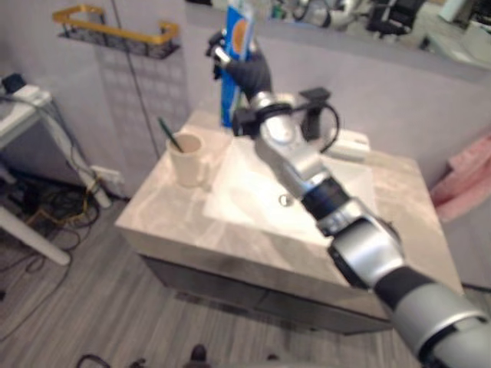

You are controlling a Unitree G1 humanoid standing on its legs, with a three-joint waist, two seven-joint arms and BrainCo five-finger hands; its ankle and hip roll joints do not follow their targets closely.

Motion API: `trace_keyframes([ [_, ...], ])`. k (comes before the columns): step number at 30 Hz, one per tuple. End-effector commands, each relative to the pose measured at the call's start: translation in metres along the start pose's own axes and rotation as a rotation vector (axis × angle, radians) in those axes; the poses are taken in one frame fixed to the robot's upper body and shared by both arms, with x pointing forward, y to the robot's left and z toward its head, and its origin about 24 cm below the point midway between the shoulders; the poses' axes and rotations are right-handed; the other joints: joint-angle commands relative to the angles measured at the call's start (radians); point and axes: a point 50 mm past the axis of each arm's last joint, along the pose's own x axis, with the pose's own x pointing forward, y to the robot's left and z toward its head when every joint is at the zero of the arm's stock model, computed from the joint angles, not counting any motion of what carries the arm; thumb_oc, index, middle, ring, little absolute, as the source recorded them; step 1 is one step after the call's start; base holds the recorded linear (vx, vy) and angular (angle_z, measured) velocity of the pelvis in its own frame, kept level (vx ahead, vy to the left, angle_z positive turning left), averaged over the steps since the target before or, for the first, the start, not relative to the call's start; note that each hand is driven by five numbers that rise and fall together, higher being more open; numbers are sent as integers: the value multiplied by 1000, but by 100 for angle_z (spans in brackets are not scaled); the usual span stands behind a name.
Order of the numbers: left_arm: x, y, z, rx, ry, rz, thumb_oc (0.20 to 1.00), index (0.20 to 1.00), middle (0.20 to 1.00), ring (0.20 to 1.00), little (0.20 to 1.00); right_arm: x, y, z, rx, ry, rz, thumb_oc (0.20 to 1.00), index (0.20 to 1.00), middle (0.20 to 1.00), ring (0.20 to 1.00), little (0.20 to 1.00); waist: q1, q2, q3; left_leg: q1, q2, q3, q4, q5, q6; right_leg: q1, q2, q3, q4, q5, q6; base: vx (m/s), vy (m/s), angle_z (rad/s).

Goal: Put brush and paste in cup on sink, flatten towel.

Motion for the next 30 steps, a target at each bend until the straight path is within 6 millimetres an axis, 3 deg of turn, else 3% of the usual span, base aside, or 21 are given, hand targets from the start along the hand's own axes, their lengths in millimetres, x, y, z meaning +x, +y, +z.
trace_keyframes([
  [1,4,29,9,11,-11,95,1000,1000,1000,1000,1000,23,0,63,-59,-224,-13,200,200,200,200,200,30,-25,44,-46,-18,-36,12,3,8,91,-93,19,14,45,26,5,18,17],
  [18,4,35,26,20,-85,121,1000,1000,1000,1000,1000,34,-10,89,-131,-290,-88,200,200,200,200,200,100,-11,102,-125,-59,-116,12,25,15,82,-115,-57,9,50,34,4,21,16],
  [30,4,38,44,20,-143,135,1000,1000,1000,1000,1000,33,-15,94,-129,-314,-107,200,200,200,200,200,106,-4,124,-144,-72,-131,12,29,18,78,-128,-81,11,49,37,0,15,9],
])
